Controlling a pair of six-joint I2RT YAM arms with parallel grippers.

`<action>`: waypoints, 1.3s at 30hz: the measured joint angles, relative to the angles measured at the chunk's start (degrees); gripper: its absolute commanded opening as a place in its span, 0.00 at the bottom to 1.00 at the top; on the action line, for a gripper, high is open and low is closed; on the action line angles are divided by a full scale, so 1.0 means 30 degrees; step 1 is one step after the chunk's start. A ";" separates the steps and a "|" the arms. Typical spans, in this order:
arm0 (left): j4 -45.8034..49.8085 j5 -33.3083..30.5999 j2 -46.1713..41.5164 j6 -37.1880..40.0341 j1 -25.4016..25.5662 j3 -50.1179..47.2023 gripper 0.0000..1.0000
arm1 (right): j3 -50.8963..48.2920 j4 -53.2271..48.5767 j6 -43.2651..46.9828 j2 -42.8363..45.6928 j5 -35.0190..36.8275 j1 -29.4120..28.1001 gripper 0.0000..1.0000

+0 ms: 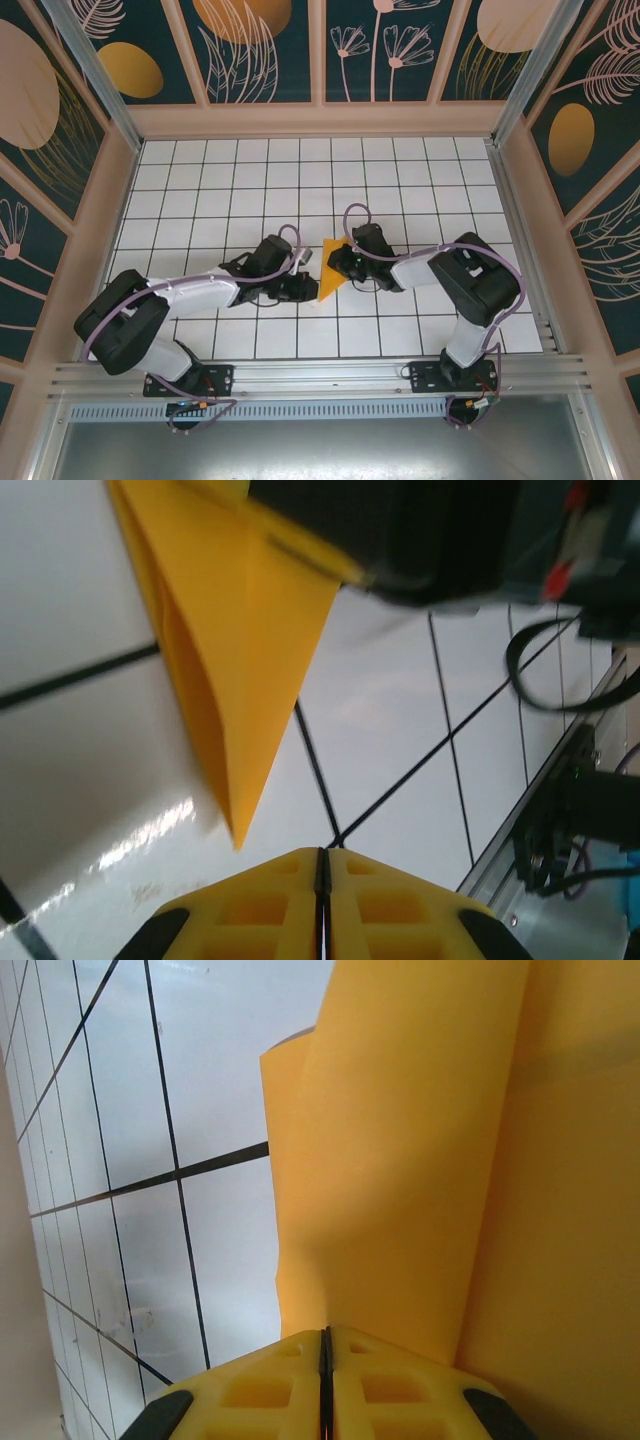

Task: Fold a paper plane with a square sheet of paper (pick it up from the middle)
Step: Fourth fold the wing at the center of the table.

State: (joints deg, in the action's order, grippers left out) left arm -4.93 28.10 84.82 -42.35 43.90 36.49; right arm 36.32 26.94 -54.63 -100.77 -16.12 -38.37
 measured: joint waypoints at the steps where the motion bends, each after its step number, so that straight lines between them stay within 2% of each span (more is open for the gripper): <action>1: -0.0102 -0.0102 0.0160 0.0000 0.0000 0.0262 0.12 | 0.0000 0.0022 -0.0007 0.0000 0.0022 0.0000 0.12; 9: -0.2368 -0.0321 0.3308 -0.0357 0.0000 0.2222 0.10 | -0.0029 0.0095 -0.0073 0.0000 0.0058 -0.0036 0.12; 18: -0.2579 -0.0619 0.5843 -0.0481 0.0000 0.2375 0.07 | -0.0007 0.0095 -0.0073 0.0000 0.0044 -0.0036 0.13; 29: -0.3956 -0.0707 0.5792 -0.0459 -0.0015 0.1566 0.03 | 0.0641 -0.1384 0.0240 0.0277 0.0066 -0.0029 0.15; 34: -0.3978 -0.0736 0.5778 -0.0291 -0.0015 0.1566 0.02 | 0.0627 -0.3118 0.0903 0.1705 0.0240 0.0233 0.08; 39: -0.3993 -0.0736 0.5778 -0.0262 -0.0015 0.1566 0.01 | 0.0437 -0.2871 0.1202 0.2980 -0.0189 0.0270 0.00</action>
State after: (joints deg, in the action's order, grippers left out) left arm -16.91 25.89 102.15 -43.13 43.86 41.19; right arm 37.63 18.33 -51.03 -91.83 -16.69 -37.56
